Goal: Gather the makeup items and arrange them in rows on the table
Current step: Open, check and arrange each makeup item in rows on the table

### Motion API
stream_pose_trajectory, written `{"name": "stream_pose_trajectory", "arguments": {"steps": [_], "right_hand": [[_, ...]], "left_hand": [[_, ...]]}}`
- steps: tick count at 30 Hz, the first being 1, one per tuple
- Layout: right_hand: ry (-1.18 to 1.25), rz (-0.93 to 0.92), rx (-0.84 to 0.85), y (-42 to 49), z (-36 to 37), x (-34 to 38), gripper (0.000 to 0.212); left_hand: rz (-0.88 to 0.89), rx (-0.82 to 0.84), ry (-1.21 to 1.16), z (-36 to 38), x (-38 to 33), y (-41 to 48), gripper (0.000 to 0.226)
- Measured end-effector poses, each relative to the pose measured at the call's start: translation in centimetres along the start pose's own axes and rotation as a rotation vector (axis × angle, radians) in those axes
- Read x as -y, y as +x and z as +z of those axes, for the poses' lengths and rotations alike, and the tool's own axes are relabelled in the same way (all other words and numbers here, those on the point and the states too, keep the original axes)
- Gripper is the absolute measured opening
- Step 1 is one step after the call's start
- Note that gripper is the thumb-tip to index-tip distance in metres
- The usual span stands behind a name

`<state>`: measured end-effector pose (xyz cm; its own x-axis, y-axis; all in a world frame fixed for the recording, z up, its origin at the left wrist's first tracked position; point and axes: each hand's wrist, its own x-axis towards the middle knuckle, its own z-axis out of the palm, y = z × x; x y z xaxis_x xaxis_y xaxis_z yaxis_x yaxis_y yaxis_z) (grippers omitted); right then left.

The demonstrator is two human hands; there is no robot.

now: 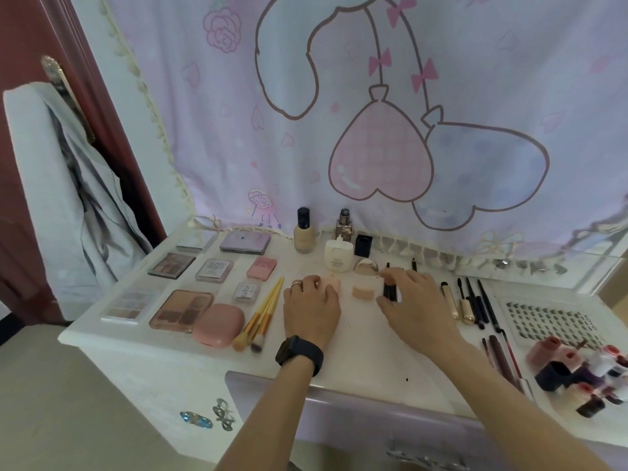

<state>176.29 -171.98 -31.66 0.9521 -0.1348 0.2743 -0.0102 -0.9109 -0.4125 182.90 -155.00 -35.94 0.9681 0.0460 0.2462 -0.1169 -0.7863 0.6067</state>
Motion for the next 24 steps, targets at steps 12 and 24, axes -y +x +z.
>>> {"name": "stream_pose_trajectory", "arguments": {"steps": [12, 24], "right_hand": [[0.006, 0.12, 0.014, -13.3, 1.6, -1.6, 0.073], [-0.192, 0.049, -0.122, -13.8, 3.4, -1.9, 0.073]], "left_hand": [[0.002, -0.052, -0.142, -0.5, -0.6, -0.4, 0.031], [-0.078, -0.085, -0.361, -3.0, -0.6, 4.0, 0.036]]}}
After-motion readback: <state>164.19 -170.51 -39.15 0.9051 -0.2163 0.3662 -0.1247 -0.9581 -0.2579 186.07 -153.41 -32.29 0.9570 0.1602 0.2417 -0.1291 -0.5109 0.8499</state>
